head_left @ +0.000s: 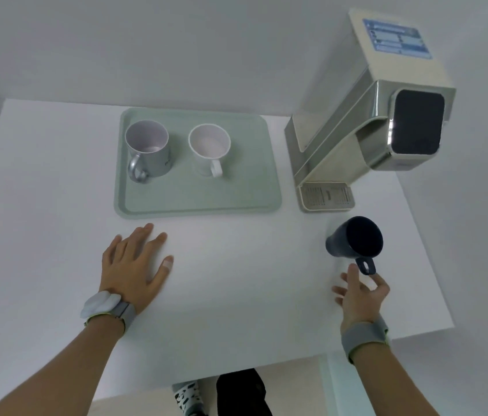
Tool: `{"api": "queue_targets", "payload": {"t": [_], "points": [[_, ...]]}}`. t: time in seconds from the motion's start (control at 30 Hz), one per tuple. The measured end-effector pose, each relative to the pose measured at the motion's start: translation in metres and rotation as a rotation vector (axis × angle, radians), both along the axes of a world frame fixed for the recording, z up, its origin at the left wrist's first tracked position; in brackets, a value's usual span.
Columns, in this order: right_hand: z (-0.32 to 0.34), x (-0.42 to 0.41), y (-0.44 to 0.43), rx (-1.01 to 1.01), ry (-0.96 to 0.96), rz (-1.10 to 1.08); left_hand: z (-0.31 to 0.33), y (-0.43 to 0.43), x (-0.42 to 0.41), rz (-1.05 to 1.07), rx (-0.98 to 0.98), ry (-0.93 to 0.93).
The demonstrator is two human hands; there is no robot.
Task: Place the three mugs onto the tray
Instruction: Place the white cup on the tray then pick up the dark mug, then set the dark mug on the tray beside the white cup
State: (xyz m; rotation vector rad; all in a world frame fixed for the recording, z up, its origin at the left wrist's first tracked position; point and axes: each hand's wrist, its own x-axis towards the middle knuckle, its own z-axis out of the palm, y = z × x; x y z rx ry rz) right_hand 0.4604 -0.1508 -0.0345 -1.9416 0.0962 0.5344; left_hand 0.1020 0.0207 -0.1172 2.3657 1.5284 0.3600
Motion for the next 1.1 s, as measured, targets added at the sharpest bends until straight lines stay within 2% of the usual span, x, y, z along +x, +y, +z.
{"api": "queue_targets", "payload": {"t": [0.13, 0.2, 0.37, 0.53, 0.87, 1.1], "points": [[0.008, 0.009, -0.003, -0.005, -0.150, 0.072, -0.002, 0.001, 0.000, 0.002, 0.003, -0.003], [0.012, 0.013, -0.001, -0.001, -0.160, 0.078, -0.002, 0.000, 0.000, 0.003, 0.002, 0.003], [0.018, 0.016, 0.004, 0.048, -0.005, 0.043, -0.003, 0.001, 0.000, 0.003, 0.004, 0.005], [0.029, 0.006, 0.015, 0.094, 0.090, 0.159, 0.000, 0.000, 0.001, 0.001, -0.007, 0.002], [0.052, -0.025, 0.097, 0.208, 0.127, 0.475, 0.001, 0.000, 0.001, -0.004, -0.006, -0.021], [0.049, -0.033, 0.174, 0.218, 0.162, 0.586, 0.001, 0.002, 0.000, -0.008, -0.018, 0.008]]}}
